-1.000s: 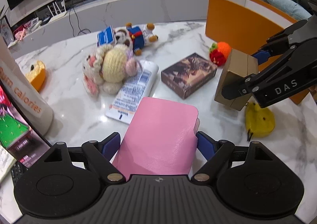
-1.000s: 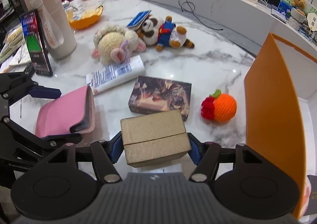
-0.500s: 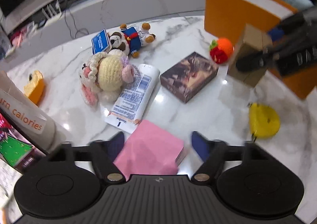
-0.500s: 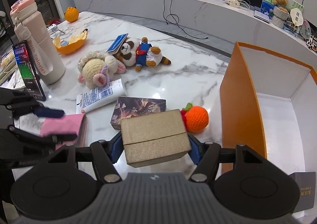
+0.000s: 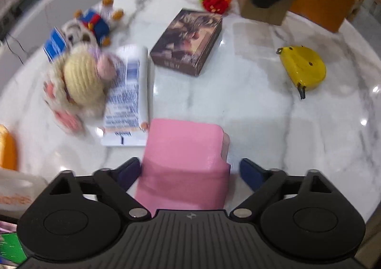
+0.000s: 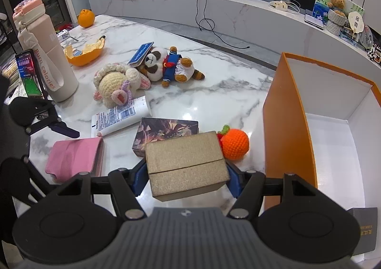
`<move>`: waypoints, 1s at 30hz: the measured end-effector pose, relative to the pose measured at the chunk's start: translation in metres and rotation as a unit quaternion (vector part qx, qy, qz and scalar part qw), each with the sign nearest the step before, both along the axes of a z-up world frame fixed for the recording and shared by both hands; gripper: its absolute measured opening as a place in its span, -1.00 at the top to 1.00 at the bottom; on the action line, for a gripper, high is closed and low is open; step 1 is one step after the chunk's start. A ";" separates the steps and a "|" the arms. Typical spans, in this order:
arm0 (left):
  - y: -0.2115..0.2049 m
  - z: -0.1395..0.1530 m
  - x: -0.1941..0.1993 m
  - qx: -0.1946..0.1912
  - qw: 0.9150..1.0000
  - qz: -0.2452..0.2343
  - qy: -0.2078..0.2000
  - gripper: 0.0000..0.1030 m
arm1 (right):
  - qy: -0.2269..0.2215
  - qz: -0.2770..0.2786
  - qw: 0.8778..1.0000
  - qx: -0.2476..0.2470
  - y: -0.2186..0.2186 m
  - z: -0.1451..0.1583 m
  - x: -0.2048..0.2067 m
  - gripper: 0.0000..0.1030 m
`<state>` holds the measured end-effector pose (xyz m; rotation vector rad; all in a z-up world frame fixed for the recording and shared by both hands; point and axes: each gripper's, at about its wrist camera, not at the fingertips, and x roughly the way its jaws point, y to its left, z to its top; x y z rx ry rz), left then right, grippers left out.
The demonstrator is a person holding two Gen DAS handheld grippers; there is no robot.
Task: Organize objects
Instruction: 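Carry the pink wallet with the left tool while the right tool carries the cardboard box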
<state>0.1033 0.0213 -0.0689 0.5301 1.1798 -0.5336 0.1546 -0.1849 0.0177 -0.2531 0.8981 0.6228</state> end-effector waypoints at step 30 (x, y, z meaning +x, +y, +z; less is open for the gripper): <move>-0.040 0.068 0.000 -0.083 0.991 0.086 -0.067 -0.80 | -0.038 -0.044 0.997 0.048 -0.033 0.031 0.010 -0.29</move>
